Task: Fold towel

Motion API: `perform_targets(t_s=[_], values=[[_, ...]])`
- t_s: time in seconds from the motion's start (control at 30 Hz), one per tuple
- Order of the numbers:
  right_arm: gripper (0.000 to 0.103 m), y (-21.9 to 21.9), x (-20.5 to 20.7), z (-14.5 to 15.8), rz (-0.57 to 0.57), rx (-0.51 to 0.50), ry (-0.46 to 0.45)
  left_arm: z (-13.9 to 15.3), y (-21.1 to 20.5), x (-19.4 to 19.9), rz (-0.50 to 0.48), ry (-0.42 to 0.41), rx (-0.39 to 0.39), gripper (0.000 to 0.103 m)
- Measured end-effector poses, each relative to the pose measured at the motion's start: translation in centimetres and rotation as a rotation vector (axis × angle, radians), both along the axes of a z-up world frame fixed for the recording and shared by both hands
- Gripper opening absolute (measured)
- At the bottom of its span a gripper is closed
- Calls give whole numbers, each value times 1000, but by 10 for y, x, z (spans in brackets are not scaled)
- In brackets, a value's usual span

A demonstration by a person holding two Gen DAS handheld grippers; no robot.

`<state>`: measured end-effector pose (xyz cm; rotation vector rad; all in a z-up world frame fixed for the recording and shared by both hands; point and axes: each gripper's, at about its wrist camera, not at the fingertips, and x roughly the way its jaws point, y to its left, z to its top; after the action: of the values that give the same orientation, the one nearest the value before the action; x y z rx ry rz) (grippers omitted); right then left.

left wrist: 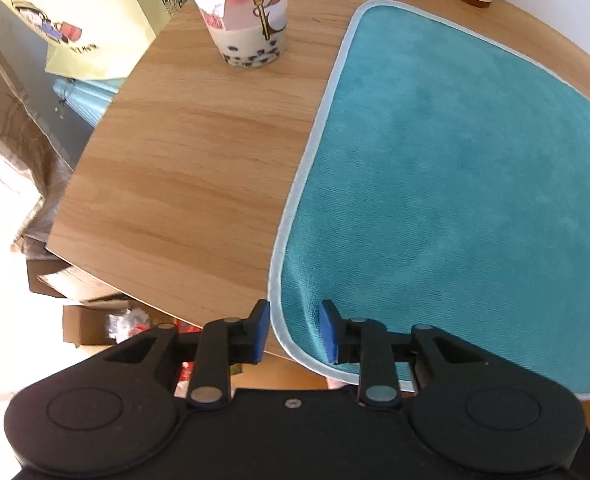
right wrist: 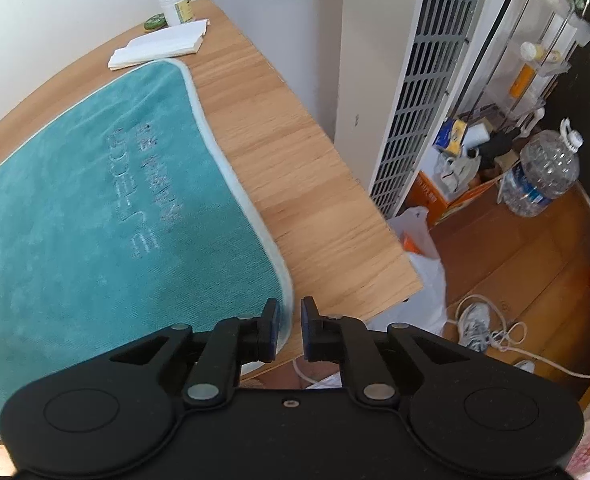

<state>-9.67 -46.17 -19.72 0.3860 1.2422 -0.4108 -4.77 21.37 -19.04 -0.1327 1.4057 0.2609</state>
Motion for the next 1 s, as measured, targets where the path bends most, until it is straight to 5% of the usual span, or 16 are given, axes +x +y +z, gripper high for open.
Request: perform_targets(t_s=[0.47,0.53,0.57,0.6,0.93,1.0], values=[[11,-3,3,-4,-47,60,-9,-3,-6,6,-19,6,-24,21],[11,-5,1,-4,-52,69,-9,-2,-2,5,13,21,0,47],[12,-5,1,-4,-53,72,-8,-2,0,4,37,24,15,69],[12,-5,2,-4,-52,73,-5,-1,2,1,61,17,20,75],[19,-4,3,-3,-29,89,-6,-2,12,-9,152,-48,-70,74],[19,-6,3,-3,-29,99,-5,-3,8,-11,139,-58,-72,63]])
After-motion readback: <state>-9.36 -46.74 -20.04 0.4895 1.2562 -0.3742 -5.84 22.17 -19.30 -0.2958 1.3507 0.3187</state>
